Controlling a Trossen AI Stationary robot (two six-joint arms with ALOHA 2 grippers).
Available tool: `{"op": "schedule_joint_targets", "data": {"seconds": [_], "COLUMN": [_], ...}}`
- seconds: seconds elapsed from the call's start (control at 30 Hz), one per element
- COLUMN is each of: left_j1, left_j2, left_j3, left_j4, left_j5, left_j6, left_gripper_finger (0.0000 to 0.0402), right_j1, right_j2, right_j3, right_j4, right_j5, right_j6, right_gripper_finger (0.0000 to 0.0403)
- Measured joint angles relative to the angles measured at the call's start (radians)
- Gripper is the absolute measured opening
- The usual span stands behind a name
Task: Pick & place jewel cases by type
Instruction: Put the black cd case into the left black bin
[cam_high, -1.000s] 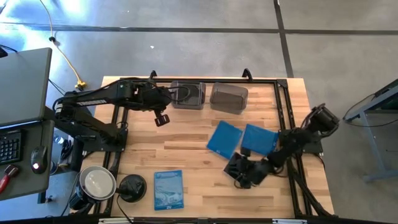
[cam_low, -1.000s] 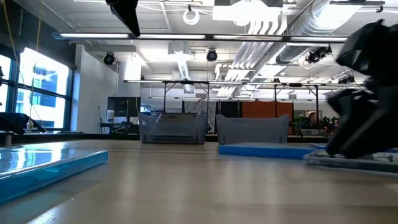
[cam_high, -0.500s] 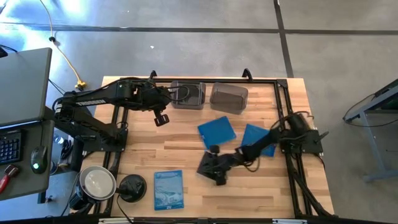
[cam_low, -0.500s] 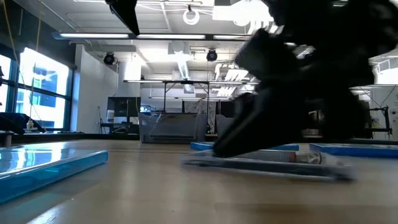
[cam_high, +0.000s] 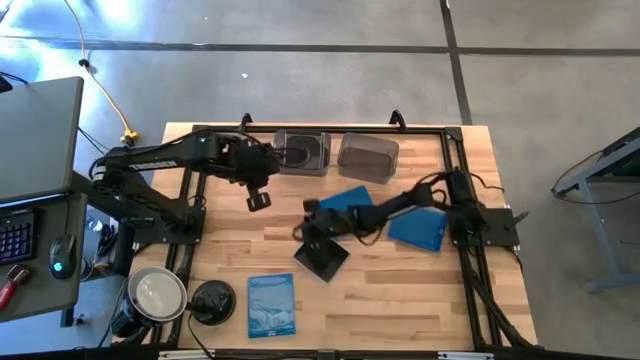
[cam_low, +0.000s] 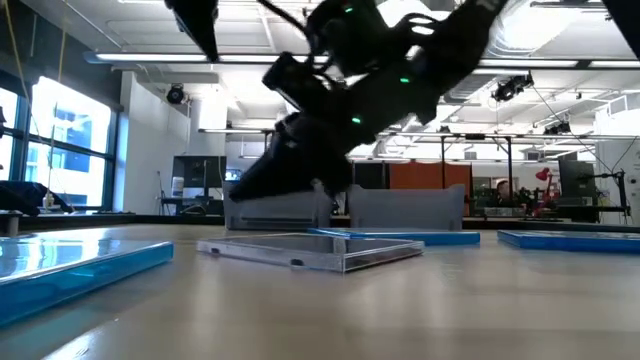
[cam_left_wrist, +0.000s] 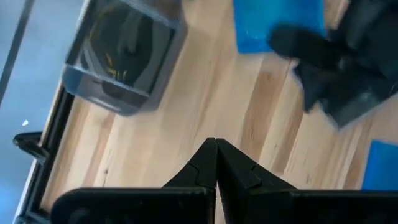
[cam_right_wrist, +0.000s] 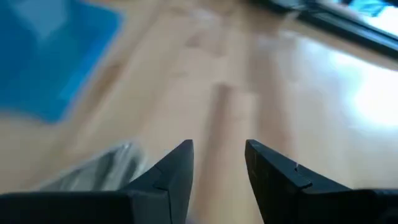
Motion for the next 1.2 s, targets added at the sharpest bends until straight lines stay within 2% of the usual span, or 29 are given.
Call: {"op": "schedule_joint_targets", "data": {"seconds": [0.17, 0.3, 0.47, 0.57, 0.67, 0.77, 0.93, 1.03, 1.07, 1.2], "left_j1": [0.000, -0.007, -0.006, -0.006, -0.006, -0.007, -0.006, -0.006, -0.006, -0.008], "left_j2": [0.038, 0.092, 0.173, 0.213, 0.251, 0.257, 0.219, 0.143, 0.113, -0.003], "left_j3": [-0.001, 0.000, -0.002, -0.001, 0.000, -0.001, -0.003, -0.067, -0.104, -0.329], "left_j4": [-0.053, -0.086, -0.100, -0.051, -0.010, -0.064, -0.171, -0.078, -0.017, 0.256], "left_j5": [0.015, 0.062, 0.053, 0.042, 0.074, 0.091, 0.007, 0.006, 0.038, 0.129], "left_j6": [0.048, 0.083, 0.110, 0.157, 0.154, 0.145, 0.044, 0.020, 0.015, -0.010], "left_gripper_finger": [0.0001, 0.0002, 0.0036, 0.0067, 0.0087, 0.0092, 0.0076, 0.0064, 0.0060, 0.0054], "right_j1": [-0.035, -0.006, 0.058, 0.111, 0.164, 0.219, 0.317, 0.371, 0.389, 0.458], "right_j2": [-0.023, -0.078, -0.152, -0.168, -0.168, -0.168, -0.168, -0.168, -0.168, -0.168], "right_j3": [0.055, 0.079, 0.078, 0.078, 0.078, 0.078, 0.078, 0.078, 0.078, 0.051], "right_j4": [-0.032, -0.184, -0.451, -0.579, -0.702, -0.784, -0.862, -0.882, -0.883, -0.849], "right_j5": [0.005, 0.096, 0.266, 0.374, 0.408, 0.412, 0.455, 0.435, 0.424, 0.436], "right_j6": [-0.027, -0.099, -0.108, -0.108, -0.093, -0.026, 0.069, 0.101, 0.118, 0.191], "right_gripper_finger": [0.0142, 0.0142, 0.0142, 0.0142, 0.0142, 0.0142, 0.0142, 0.0142, 0.0142, 0.0142]}}
